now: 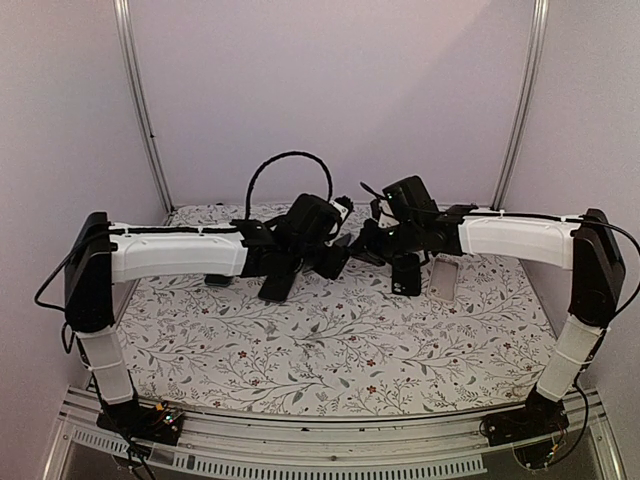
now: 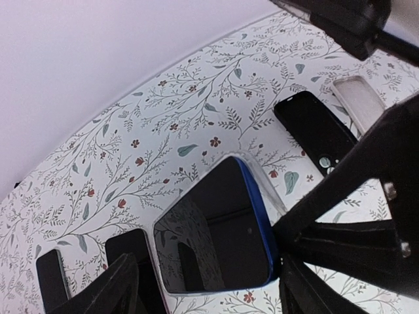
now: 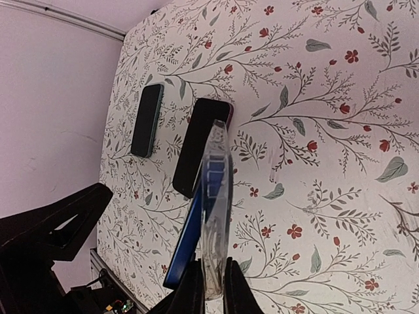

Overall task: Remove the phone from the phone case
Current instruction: Remove the phone from the phone case.

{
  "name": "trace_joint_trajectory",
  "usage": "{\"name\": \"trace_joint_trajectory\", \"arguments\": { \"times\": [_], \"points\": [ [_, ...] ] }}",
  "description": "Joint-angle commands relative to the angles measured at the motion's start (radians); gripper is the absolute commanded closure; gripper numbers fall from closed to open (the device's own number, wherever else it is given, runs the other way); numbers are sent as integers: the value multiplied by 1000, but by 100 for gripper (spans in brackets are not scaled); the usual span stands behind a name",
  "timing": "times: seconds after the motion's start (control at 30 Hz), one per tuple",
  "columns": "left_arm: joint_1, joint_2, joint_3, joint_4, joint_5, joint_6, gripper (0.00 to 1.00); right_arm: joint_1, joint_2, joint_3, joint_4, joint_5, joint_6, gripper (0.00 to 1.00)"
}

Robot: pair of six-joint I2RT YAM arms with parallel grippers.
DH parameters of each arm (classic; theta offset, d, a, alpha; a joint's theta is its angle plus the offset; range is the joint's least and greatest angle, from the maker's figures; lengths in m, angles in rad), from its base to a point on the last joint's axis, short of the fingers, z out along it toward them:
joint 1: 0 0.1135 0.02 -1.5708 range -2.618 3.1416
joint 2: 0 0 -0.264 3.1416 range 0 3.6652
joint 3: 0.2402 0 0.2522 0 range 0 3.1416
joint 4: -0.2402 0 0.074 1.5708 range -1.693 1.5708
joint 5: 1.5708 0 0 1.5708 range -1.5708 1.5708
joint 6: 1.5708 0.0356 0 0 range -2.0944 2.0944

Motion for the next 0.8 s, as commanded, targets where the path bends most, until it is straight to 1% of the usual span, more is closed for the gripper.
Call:
{"name": "trace_joint_trajectory", "arguments": {
  "times": [0.0, 0.37, 0.57, 0.67, 0.77],
  "points": [
    [-14, 52, -35, 101, -61, 20, 25, 20, -21, -5, 134, -106, 51, 100],
    [-35, 91, -63, 139, -126, 45, 27, 15, -25, -22, 161, -121, 99, 100],
    [-52, 115, -68, 175, -174, 69, 33, 15, -32, -30, 166, -123, 108, 100],
    [-64, 130, -68, 199, -195, 82, 39, 15, -30, -30, 168, -125, 110, 100],
    [-68, 142, -62, 216, -204, 87, 48, 15, -30, -31, 173, -125, 116, 100]
  ]
}}
